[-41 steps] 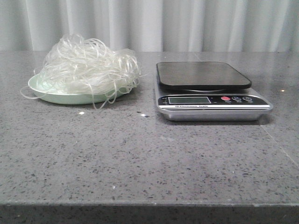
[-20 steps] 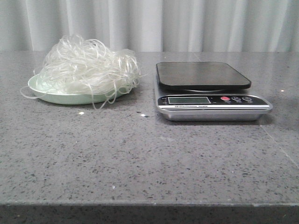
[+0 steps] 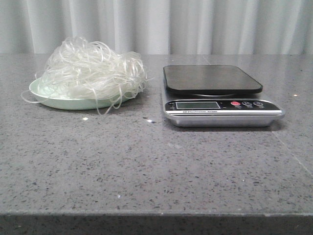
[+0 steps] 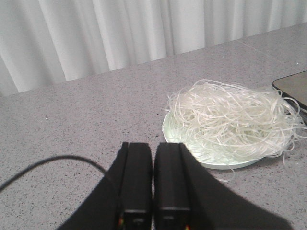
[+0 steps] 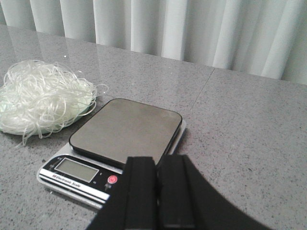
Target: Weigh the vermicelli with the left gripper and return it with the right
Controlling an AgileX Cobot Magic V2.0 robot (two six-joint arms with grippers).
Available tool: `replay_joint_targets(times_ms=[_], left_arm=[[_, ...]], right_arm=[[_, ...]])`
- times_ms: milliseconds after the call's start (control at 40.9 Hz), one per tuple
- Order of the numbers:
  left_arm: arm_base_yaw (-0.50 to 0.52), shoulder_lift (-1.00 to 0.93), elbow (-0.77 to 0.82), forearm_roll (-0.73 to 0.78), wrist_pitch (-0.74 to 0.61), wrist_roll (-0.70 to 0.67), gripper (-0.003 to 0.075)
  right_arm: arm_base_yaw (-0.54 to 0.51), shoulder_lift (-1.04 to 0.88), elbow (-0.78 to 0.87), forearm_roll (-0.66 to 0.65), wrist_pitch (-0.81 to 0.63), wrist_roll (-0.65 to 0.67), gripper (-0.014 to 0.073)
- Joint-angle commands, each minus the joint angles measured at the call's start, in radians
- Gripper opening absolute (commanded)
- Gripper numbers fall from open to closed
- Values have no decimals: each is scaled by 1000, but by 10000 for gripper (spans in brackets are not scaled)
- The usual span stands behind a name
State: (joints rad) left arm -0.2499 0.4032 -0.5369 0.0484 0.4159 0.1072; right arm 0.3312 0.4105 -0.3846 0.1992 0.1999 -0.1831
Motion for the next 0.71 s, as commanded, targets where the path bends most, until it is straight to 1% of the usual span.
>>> replay_joint_targets(times_ms=[0, 171, 684], left_arm=[[-2, 6, -27, -3, -77, -9, 137], [-2, 6, -27, -3, -77, -9, 137], [-2, 6, -27, -3, -77, -9, 137]], right_arm=[[-5, -40, 7, -3, -85, -9, 150], [-5, -53, 34, -3, -81, -9, 150], [-5, -53, 35, -3, -73, -9, 150]])
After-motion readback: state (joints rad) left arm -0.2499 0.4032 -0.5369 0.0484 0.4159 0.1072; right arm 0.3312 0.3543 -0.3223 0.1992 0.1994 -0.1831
